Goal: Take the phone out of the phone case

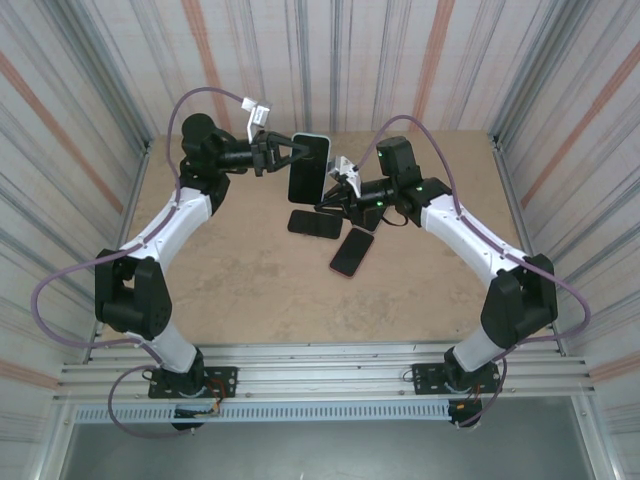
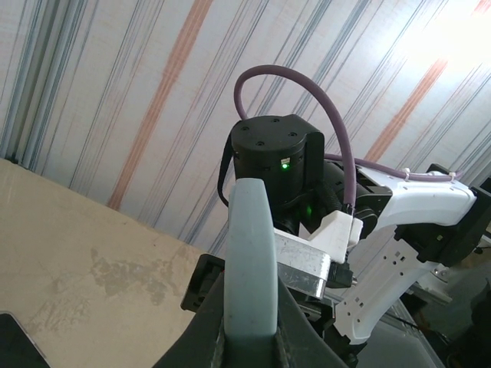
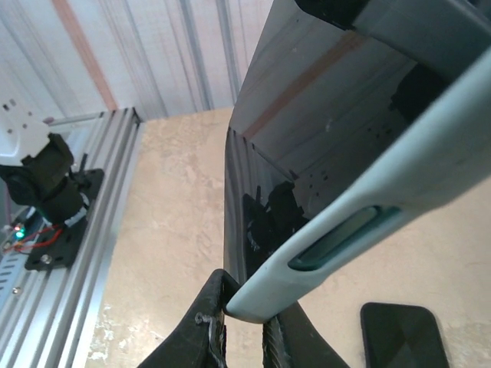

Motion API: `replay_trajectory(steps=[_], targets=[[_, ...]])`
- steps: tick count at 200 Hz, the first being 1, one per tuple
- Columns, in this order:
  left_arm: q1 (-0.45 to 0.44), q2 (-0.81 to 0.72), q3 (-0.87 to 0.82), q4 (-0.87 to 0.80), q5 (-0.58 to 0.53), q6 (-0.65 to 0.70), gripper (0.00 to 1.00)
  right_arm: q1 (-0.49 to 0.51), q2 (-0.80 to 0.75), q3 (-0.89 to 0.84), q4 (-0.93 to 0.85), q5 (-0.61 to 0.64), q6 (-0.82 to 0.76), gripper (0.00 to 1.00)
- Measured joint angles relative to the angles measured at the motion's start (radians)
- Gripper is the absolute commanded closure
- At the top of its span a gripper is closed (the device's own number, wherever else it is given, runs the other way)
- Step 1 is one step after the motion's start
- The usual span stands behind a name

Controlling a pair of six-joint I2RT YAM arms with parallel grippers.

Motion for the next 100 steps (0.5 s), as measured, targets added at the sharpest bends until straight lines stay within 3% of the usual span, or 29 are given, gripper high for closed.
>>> replay_trajectory(steps=[73,100], targets=[[-0.001,-0.003,0.0,-0.003,-0.034,-0.063,1.0,0.03,-0.035,-0.026,0.047,0.193,-0.037,0.94],[-0.002,-0.004,0.0,0.0,-0.042,-0.074,1.0,0.029,-0.035,-0.035,0.071,0.194,-0.021,0.86]])
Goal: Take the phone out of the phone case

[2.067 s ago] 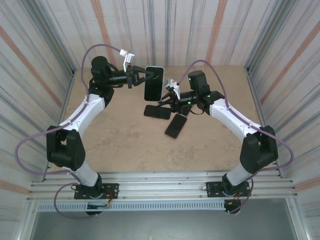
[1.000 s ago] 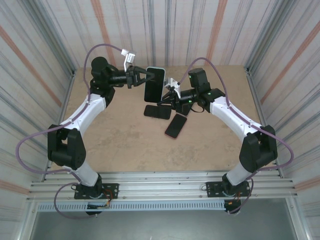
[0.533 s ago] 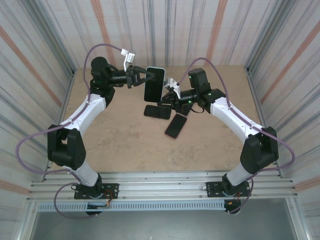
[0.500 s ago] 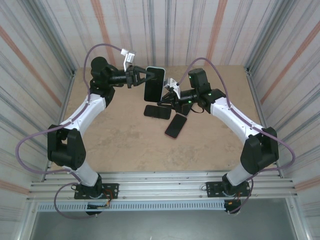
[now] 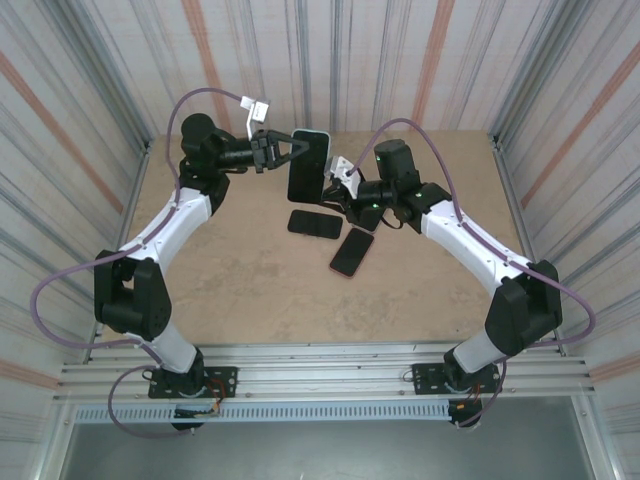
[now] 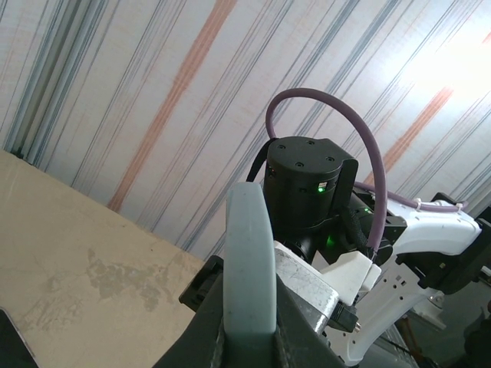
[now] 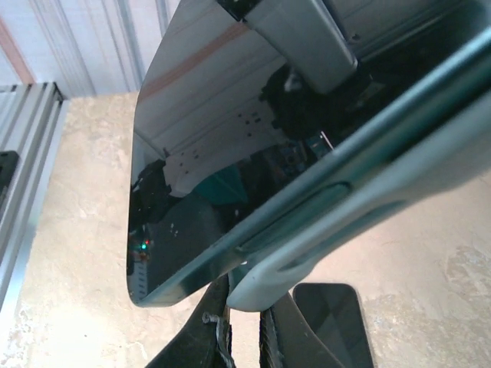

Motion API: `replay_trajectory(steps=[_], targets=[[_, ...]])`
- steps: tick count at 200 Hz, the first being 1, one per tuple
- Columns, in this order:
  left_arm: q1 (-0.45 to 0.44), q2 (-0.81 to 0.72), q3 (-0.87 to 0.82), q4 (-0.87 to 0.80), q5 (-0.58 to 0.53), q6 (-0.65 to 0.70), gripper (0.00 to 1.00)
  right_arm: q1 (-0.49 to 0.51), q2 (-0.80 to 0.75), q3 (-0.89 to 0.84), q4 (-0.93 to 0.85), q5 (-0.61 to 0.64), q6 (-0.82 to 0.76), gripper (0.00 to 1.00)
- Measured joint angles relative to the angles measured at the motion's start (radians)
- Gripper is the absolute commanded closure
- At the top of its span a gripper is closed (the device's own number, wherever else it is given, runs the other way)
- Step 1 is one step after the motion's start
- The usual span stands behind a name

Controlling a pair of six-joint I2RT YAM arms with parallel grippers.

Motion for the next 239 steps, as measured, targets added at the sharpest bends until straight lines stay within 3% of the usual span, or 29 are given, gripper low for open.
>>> replay_trajectory(steps=[124,176,239], targets=[[-0.026,0.0,-0.009,-0.016,-0.028,-0.084,1.0,-0.055,-0.018,-0.099,0.32,-0.134,0.348,0.59],[-0.042,-0.018,-0.109,0.05,-0.263,-0.265,1.0,-0.095,-0.004,-0.184,0.531,-0.127,0.749,0.46],[-0.068,-0.044,-0.266,0.099,-0.595,-0.49,1.0,-0.076,0.005,-0.333,0.766,0.049,1.291,0.45]])
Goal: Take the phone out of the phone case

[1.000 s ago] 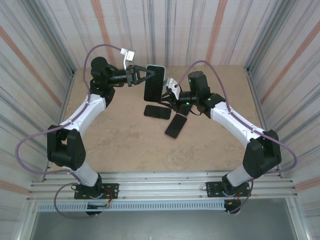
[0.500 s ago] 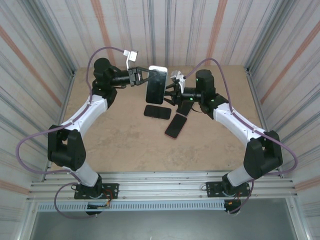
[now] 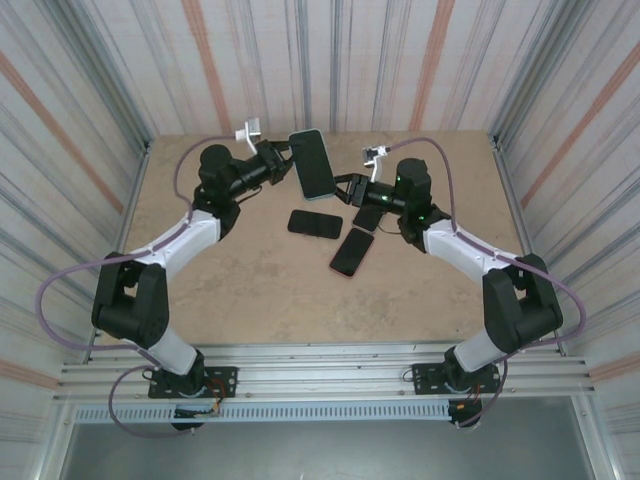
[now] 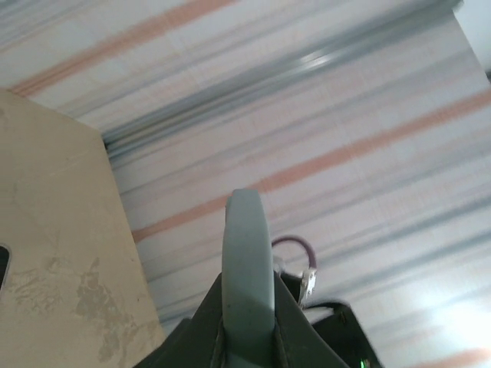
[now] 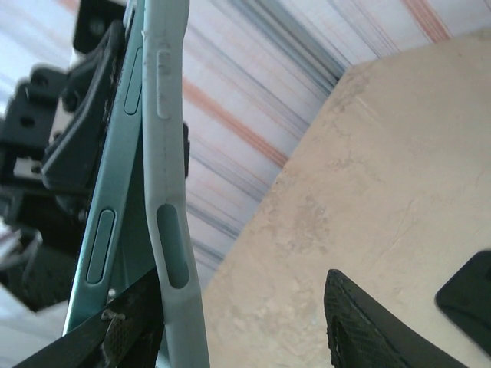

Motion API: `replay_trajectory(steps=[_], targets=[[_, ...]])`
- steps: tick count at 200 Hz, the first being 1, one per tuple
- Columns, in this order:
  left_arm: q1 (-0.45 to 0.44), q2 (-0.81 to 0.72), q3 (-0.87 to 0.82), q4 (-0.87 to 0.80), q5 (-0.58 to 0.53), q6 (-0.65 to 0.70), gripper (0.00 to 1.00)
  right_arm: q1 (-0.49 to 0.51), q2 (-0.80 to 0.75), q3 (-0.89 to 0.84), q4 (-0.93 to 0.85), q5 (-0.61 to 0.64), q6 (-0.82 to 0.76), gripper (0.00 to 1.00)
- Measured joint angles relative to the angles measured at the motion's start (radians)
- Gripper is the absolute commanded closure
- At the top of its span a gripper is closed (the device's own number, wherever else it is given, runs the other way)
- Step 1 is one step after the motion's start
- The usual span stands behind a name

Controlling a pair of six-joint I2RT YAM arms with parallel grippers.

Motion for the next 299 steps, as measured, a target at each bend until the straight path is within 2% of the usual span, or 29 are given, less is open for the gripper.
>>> replay_trajectory(steps=[23,56,144,203,230,271,299], targets=[[-0.007,-0.001,-0.037,0.012,-0.076,-0.067,1.0,0.02,0.002,-0.055,0.09,0.066,0.169,0.48],[-0.012,0.005,-0.054,0.031,-0.125,-0.137,1.0,0.042,0.007,-0.083,0.177,0.119,0.336,0.56],[-0.025,0.03,-0.054,0.06,-0.165,-0.187,1.0,0.051,0.056,-0.075,0.299,0.127,0.473,0.76],[-0.025,0.035,-0.053,0.068,-0.164,-0.195,0.85,0.051,0.073,-0.061,0.341,0.121,0.5,0.85],[-0.025,0.036,-0.053,0.049,-0.164,-0.188,0.75,0.052,0.074,-0.058,0.371,0.119,0.516,0.88],[-0.026,0.037,-0.053,0.029,-0.152,-0.175,0.55,0.053,0.075,-0.055,0.387,0.116,0.517,0.89],[-0.024,0.037,-0.053,0.008,-0.143,-0.156,0.32,0.05,0.084,-0.054,0.391,0.117,0.517,0.9]])
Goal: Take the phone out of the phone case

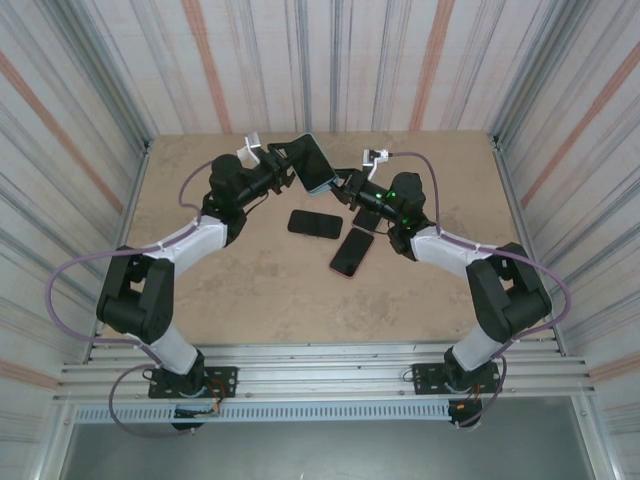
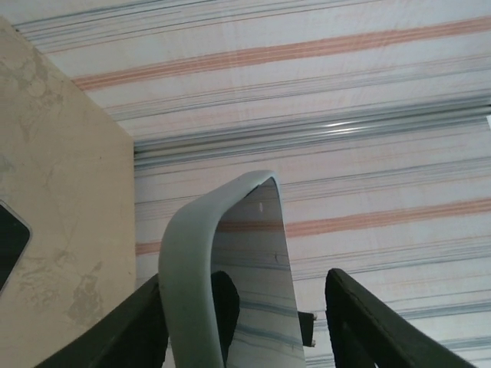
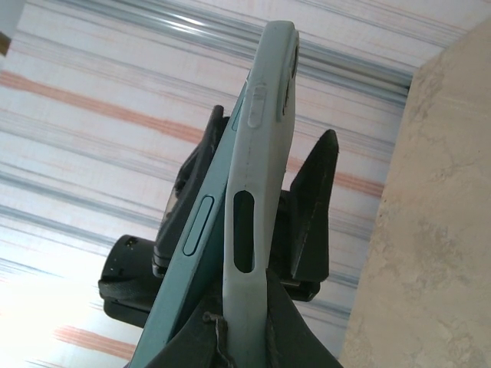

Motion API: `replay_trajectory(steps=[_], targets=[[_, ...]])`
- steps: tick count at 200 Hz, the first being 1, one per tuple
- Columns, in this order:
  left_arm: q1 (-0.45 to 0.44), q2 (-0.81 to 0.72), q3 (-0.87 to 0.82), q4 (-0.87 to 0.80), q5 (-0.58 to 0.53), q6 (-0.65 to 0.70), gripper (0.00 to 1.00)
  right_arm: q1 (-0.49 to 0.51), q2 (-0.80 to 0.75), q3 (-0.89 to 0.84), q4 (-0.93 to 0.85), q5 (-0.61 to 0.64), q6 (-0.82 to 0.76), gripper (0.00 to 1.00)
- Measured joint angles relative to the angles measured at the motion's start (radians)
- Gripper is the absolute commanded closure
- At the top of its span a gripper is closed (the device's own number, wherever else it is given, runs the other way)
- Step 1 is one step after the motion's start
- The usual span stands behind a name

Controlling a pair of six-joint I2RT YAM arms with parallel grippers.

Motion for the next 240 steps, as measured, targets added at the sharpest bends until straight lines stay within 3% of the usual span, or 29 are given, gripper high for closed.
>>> replay_trajectory(steps=[22,65,150,240], targets=[[0.001,-0.003,0.0,-0.036,0.005,0.018,0.27,-0.002,0.01,0.001,0.002,0.004,0.0,0.9],[-0.001,-0.068,-0.041,-0.097,0.002,0.033,0.26,-0.016,0.026,0.017,0.005,0.043,-0.005,0.88],[-0.136,-0.305,-0.179,-0.192,-0.143,0.011,0.37,-0.019,0.07,0.034,0.01,0.18,-0.066,0.9],[-0.196,-0.228,-0.116,-0.198,-0.194,-0.051,0.46,0.026,0.076,0.05,0.01,0.245,-0.135,0.91]])
